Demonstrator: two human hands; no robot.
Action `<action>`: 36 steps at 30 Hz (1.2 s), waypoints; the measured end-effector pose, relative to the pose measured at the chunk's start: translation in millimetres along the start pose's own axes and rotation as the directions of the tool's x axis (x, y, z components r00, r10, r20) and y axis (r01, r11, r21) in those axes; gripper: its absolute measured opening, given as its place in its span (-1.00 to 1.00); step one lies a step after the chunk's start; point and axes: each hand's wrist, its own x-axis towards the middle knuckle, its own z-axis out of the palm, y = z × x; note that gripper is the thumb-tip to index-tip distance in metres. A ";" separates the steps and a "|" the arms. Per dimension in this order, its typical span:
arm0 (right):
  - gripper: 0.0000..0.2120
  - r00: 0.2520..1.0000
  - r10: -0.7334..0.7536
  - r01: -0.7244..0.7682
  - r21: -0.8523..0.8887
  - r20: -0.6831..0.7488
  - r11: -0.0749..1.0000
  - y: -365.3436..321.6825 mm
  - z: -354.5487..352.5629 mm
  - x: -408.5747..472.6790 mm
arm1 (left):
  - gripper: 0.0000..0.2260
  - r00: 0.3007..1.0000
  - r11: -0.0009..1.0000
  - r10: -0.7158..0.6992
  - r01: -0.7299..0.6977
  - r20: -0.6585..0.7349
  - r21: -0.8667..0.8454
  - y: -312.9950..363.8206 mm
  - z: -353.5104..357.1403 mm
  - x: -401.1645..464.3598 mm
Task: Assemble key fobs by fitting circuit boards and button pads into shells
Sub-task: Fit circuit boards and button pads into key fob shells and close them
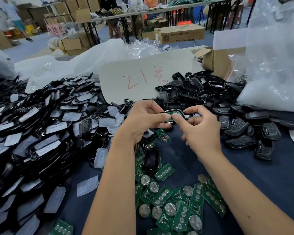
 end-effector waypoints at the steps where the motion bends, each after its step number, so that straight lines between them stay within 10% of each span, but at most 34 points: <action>1: -0.79 0.998 0.028 -0.033 0.079 0.059 0.996 -0.1 1.2 0.9 | -0.79 1.000 1.000 0.001 -0.001 0.007 0.003 0.6 -2.5 -1.2; 5: -0.91 0.970 0.067 -0.152 0.365 0.235 0.919 -2.4 3.6 3.2 | -0.80 0.999 1.000 -0.012 0.013 0.039 -0.028 1.0 -7.5 -3.3; 19: -0.85 0.960 0.048 -0.158 0.392 0.276 0.906 -5.3 1.8 1.8 | -0.76 0.999 0.997 -0.043 0.044 0.021 -0.071 0.2 -4.0 -4.0; 36: -0.90 0.995 0.072 -0.093 0.426 0.064 0.900 -3.8 -0.1 4.6 | -0.81 0.996 0.973 -0.016 0.036 0.088 -0.229 -4.0 9.4 -0.8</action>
